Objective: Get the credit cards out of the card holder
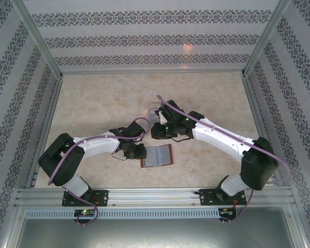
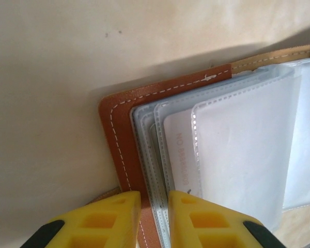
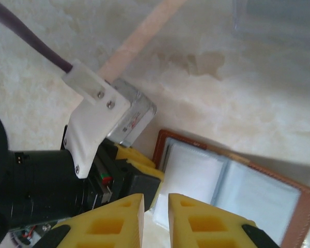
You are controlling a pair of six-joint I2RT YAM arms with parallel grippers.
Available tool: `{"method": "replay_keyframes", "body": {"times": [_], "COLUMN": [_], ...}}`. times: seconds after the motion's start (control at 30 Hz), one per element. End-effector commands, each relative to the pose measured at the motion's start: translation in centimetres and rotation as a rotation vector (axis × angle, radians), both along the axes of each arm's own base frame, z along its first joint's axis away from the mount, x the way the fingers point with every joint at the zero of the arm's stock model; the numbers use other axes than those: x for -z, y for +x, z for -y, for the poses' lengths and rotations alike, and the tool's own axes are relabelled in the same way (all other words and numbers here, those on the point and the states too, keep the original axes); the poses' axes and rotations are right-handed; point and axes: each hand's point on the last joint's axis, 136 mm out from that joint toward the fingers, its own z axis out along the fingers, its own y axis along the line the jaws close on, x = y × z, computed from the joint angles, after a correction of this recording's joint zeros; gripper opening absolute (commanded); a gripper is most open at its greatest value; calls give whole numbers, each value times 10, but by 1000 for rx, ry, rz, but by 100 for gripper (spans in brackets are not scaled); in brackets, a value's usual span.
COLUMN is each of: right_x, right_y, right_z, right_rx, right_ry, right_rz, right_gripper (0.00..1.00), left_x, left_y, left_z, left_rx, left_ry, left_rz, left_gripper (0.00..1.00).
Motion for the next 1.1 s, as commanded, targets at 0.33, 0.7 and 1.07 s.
{"method": "replay_keyframes", "body": {"times": [0.33,0.7,1.07], "right_x": [60,105,137], "right_y": [-44,-52,-60], "right_z": [-13,-43,-17], "right_rx": [50,75,127], "right_ry": [75,95,-24], "right_rz": [-243,-333,-352], "right_gripper": [14,10,12], "left_x": [16,17,22], "left_y": [-12,-15,-20], "left_z": [-2,-5,-11], "left_rx": [-13,-27,-34], "left_ry": [-7,-17,-12], "left_rz": [-40,-44,-56], "left_gripper": [21,19,19]}}
